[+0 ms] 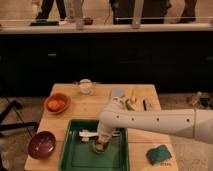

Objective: Stack cups into tray

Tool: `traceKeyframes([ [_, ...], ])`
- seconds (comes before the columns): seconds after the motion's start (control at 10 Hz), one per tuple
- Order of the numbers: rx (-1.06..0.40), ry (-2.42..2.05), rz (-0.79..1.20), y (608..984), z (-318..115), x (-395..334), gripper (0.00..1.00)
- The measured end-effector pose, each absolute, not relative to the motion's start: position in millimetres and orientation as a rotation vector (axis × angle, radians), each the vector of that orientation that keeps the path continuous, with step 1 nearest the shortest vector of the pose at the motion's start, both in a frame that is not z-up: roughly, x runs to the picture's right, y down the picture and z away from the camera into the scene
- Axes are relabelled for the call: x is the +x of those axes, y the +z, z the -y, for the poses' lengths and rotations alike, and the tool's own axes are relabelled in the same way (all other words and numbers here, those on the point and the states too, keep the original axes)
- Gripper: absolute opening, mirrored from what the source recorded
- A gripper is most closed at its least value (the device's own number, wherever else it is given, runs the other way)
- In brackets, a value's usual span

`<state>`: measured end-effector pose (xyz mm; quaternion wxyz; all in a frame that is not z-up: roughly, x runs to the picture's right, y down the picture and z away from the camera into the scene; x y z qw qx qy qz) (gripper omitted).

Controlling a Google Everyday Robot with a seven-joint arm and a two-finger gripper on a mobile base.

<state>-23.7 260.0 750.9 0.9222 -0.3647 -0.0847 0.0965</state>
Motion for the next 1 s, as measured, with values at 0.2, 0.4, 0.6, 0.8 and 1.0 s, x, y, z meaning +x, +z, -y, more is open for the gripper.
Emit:
traceKeyframes([
  [0.2, -0.747, 0.197, 0.174, 750.4, -260.3, -23.6, 0.34],
  [0.4, -0.747, 0.197, 0.175, 750.3, -260.9, -23.5, 0.51],
  [0.6, -0.747, 0.199, 0.174, 750.2, -261.3, -23.1, 0.53],
  [0.8, -0.745, 0.2, 0.175, 750.2, -261.4, -23.3, 0.53],
  [1.0, -0.745, 0.201, 0.176, 750.8, -261.9, -23.4, 0.53],
])
